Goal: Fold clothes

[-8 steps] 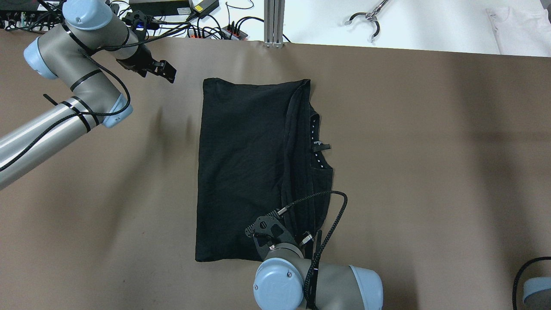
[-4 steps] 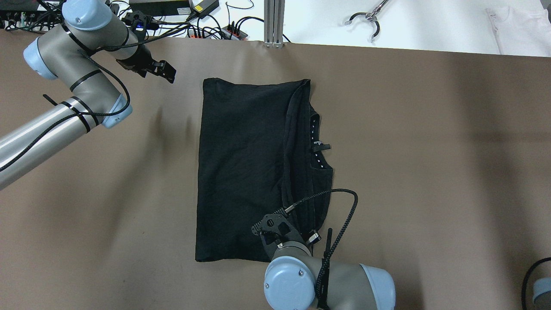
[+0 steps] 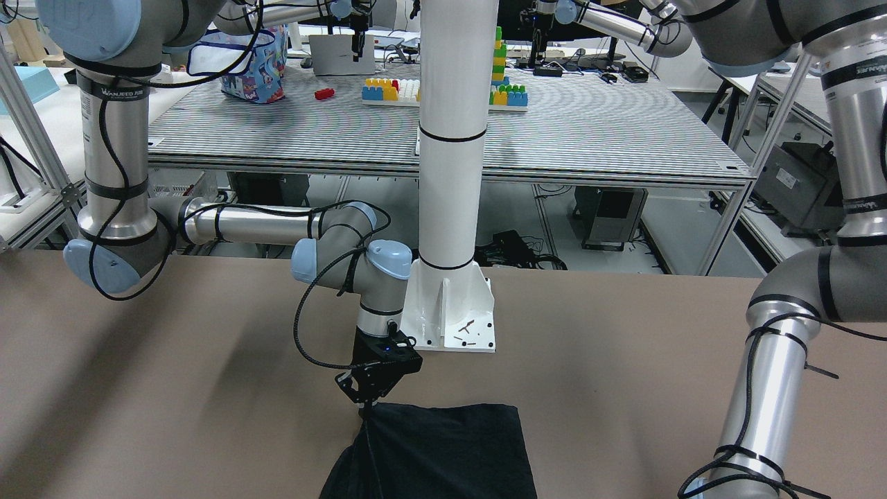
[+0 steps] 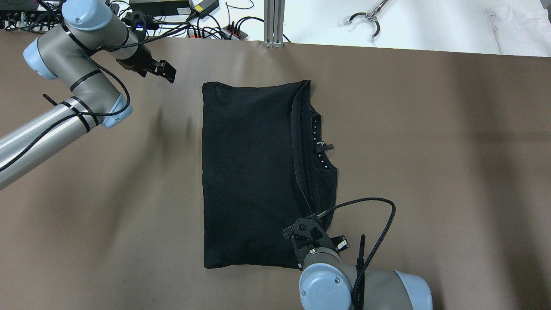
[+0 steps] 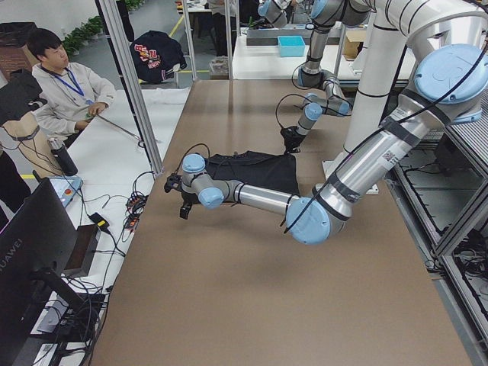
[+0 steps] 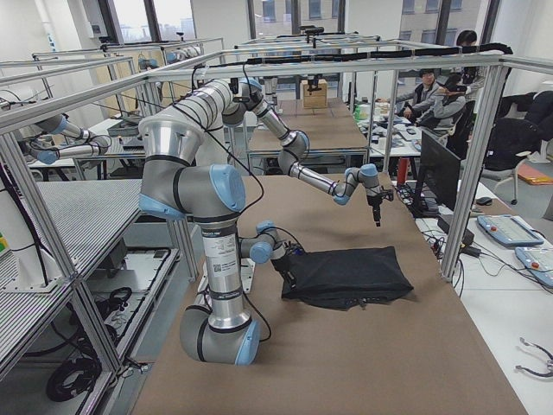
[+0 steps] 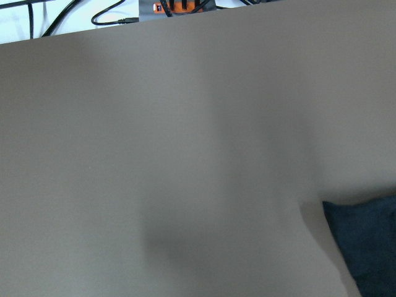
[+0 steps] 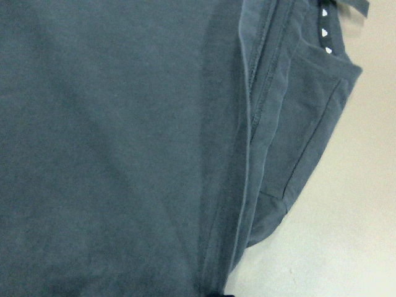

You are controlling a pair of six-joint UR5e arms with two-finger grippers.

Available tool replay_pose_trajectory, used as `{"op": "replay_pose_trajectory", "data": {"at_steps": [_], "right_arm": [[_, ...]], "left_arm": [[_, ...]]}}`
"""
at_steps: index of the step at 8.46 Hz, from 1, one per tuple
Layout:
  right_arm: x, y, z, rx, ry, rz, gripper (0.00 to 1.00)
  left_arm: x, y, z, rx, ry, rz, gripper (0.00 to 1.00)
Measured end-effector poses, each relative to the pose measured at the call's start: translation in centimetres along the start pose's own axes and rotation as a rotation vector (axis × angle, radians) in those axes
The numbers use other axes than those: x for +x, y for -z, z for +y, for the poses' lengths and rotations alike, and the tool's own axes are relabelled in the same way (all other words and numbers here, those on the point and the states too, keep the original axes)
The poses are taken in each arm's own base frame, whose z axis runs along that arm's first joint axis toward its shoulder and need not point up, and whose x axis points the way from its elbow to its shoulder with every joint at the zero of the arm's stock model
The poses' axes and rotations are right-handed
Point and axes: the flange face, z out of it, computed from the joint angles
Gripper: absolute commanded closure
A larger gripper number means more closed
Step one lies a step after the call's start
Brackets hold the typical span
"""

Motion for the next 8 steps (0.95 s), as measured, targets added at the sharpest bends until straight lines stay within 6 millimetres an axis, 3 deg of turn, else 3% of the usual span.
{"op": "replay_pose_trajectory", "data": {"at_steps": [2,4,5,8], "right_arm": [[-0.1,-1.0,3.0,-0.012,-0.130,-0.020,0.36],[-0.3,-0.3,3.2,0.007,-0.198,-0.072,0.17],[0.1,0.9,1.8,0.032,-0.223,-0.103,0.11],[3.8,3.2,-5.7,0.113,-0.245,-0.122,0.09]], "left_arm": [[0.0,0.0,0.0,0.001,-0.001,0.001,0.00],[0.0,0.0,0.0,0.001,-0.001,0.001,0.00],[0.0,0.0,0.0,0.001,-0.001,0.001,0.00],[0.1,0.1,-0.1,0.002,-0.001,0.001,0.00]]}}
